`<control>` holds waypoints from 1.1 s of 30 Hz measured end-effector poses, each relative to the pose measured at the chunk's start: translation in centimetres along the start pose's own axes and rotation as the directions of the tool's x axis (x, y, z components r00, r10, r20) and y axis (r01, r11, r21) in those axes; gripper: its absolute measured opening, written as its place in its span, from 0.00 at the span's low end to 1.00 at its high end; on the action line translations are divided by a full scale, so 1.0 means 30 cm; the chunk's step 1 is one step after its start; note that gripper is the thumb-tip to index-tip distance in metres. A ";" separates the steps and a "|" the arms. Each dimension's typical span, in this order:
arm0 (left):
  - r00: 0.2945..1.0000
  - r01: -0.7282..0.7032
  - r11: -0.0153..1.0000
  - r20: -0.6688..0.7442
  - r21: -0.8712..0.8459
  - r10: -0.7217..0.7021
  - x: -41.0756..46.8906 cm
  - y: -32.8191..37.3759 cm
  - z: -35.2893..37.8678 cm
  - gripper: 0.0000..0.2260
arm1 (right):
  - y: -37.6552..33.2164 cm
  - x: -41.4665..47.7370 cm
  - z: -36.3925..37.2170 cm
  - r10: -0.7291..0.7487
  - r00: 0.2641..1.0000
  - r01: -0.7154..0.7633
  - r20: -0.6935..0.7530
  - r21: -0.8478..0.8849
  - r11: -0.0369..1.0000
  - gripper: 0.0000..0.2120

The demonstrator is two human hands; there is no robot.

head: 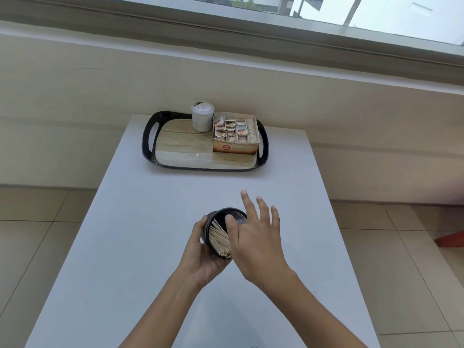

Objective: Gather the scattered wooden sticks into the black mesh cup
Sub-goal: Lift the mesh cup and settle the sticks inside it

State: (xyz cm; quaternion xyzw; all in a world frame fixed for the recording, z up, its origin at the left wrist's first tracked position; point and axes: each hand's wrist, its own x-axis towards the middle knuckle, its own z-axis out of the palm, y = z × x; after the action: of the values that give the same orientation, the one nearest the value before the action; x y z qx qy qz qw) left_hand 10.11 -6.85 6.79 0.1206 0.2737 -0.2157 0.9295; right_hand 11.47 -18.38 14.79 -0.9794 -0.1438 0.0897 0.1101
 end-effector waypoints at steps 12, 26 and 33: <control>0.999 0.002 1.000 -0.044 -0.019 -0.003 -0.006 0.001 0.007 0.18 | -0.038 0.014 -0.087 -0.337 0.927 0.349 0.165 -0.051 0.936 0.14; 0.997 0.058 0.997 -0.041 -0.056 -0.060 -0.013 -0.047 -0.015 0.18 | -0.078 0.119 -0.010 -0.091 0.903 0.172 0.421 -0.160 0.972 0.15; 0.998 0.043 0.997 -0.038 -0.067 -0.046 -0.003 -0.034 -0.008 0.19 | -0.090 0.137 0.002 0.053 0.879 -0.058 0.473 -0.003 0.998 0.10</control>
State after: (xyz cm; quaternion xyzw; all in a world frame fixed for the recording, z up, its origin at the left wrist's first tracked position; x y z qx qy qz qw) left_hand 9.46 -7.64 6.53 0.0880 0.3014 -0.2248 0.9224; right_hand 14.62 -14.61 14.80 -0.9310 -0.1377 0.3298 0.0744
